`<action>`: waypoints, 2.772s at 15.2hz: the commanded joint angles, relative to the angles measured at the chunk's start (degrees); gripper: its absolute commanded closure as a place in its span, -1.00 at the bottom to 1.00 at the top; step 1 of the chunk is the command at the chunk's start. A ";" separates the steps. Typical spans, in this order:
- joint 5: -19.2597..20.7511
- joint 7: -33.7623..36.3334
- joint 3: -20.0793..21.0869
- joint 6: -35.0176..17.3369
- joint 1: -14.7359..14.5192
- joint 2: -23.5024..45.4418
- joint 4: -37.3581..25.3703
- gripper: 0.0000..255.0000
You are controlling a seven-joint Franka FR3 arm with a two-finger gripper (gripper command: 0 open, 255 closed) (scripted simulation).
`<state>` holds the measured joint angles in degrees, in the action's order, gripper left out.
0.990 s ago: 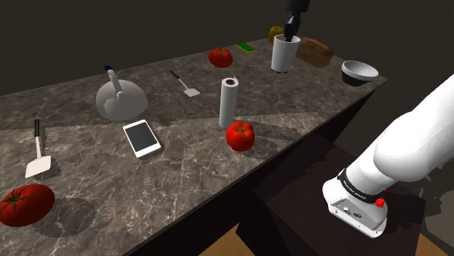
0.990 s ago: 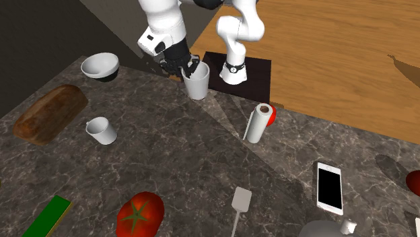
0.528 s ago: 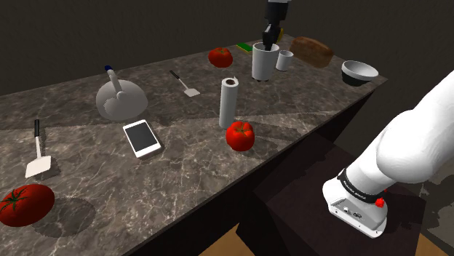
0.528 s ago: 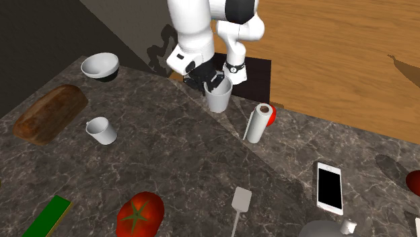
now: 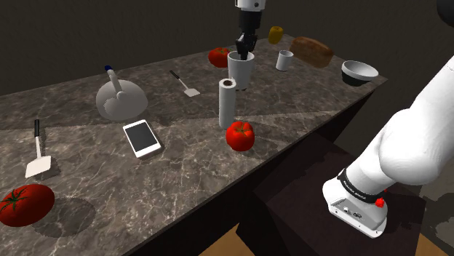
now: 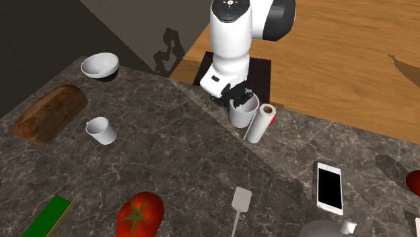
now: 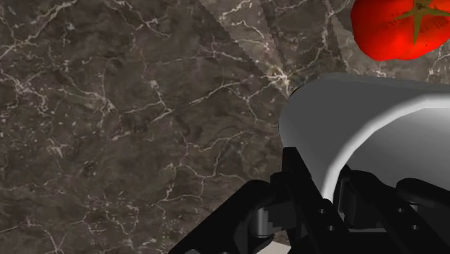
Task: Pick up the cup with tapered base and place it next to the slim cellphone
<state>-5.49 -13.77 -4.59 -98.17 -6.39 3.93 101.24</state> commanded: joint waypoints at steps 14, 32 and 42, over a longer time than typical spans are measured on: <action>-0.66 15.94 6.75 -1.67 -9.44 17.62 -17.69 1.00; 0.49 23.50 8.61 -2.97 -15.67 35.52 -35.18 1.00; 0.46 23.24 8.60 -5.55 -15.66 35.95 -33.02 1.00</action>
<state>-5.03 9.47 4.00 -103.70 -22.05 39.90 68.22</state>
